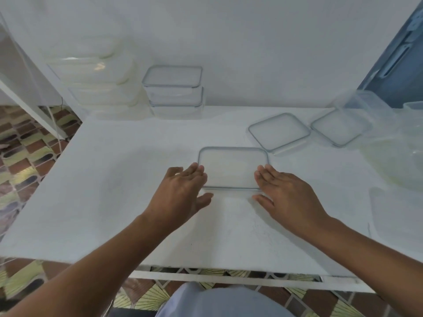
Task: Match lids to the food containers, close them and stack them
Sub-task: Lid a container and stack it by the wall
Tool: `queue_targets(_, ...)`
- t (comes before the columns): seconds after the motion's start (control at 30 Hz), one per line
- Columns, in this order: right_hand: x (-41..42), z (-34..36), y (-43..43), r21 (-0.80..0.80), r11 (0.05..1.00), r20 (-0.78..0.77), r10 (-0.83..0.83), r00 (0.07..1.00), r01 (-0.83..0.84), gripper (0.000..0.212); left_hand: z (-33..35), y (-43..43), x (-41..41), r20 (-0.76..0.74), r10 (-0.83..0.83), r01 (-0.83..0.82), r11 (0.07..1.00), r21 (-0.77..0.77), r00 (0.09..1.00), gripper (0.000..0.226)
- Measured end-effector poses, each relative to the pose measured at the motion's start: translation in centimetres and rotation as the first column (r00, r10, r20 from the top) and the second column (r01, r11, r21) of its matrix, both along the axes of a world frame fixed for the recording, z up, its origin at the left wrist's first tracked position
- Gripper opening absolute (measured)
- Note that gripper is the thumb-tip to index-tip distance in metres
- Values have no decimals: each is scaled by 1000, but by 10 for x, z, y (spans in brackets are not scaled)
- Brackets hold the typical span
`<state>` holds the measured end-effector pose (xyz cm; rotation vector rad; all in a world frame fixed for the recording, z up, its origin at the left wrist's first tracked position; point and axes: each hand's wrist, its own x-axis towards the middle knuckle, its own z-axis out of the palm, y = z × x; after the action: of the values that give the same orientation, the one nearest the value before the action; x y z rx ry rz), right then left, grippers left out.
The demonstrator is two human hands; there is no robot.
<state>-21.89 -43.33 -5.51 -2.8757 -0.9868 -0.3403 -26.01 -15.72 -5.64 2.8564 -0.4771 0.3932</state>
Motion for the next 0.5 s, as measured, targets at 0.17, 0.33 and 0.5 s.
queue_targets(0.17, -2, 2, -1, 26, 1000, -45, -14, 999, 15, 55, -1, 3, -2, -22, 35, -35, 999, -7, 999, 43)
queue_targets(0.33, 0, 5, -4, 46, 999, -81, 9, 997, -5, 53, 4, 9, -6, -34, 20, -21, 999, -24, 999, 43)
queue_targets(0.5, 19, 4, -16, 96, 989, -35, 117, 992, -113, 46, 22, 5, -26, -40, -31, 34, 997, 73, 999, 38)
